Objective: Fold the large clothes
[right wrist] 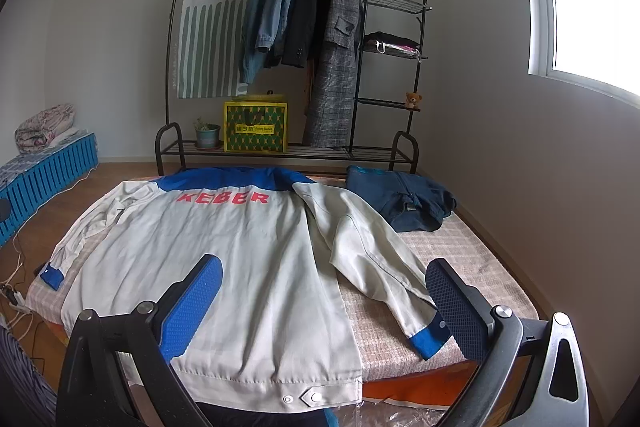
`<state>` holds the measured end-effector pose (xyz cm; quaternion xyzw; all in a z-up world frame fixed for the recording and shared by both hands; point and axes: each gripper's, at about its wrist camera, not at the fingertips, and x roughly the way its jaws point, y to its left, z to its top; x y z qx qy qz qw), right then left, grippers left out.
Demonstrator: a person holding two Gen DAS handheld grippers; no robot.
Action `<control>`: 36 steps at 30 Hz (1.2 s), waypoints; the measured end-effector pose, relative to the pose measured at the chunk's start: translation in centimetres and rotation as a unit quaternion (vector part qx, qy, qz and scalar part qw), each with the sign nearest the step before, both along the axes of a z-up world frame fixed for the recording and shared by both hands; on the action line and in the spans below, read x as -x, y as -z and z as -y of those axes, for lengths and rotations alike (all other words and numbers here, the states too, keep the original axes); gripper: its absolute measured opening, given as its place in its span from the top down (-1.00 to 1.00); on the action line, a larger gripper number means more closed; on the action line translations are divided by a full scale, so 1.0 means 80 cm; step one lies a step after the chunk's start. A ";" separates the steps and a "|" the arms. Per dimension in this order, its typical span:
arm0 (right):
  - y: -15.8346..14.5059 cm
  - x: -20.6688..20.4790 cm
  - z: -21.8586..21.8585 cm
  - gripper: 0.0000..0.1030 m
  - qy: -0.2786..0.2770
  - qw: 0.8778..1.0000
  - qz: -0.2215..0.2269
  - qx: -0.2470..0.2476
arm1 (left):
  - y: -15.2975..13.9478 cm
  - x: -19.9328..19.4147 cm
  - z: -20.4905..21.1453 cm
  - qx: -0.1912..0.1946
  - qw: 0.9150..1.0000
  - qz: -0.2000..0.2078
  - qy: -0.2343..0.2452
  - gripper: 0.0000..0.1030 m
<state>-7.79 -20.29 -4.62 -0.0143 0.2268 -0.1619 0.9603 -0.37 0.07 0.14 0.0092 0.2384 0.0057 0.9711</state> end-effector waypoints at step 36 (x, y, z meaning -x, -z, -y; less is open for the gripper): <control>-0.001 -0.003 0.003 -0.99 0.003 1.000 0.002 0.001 | 0.000 -0.001 -0.001 0.003 1.000 -0.001 -0.001 -1.00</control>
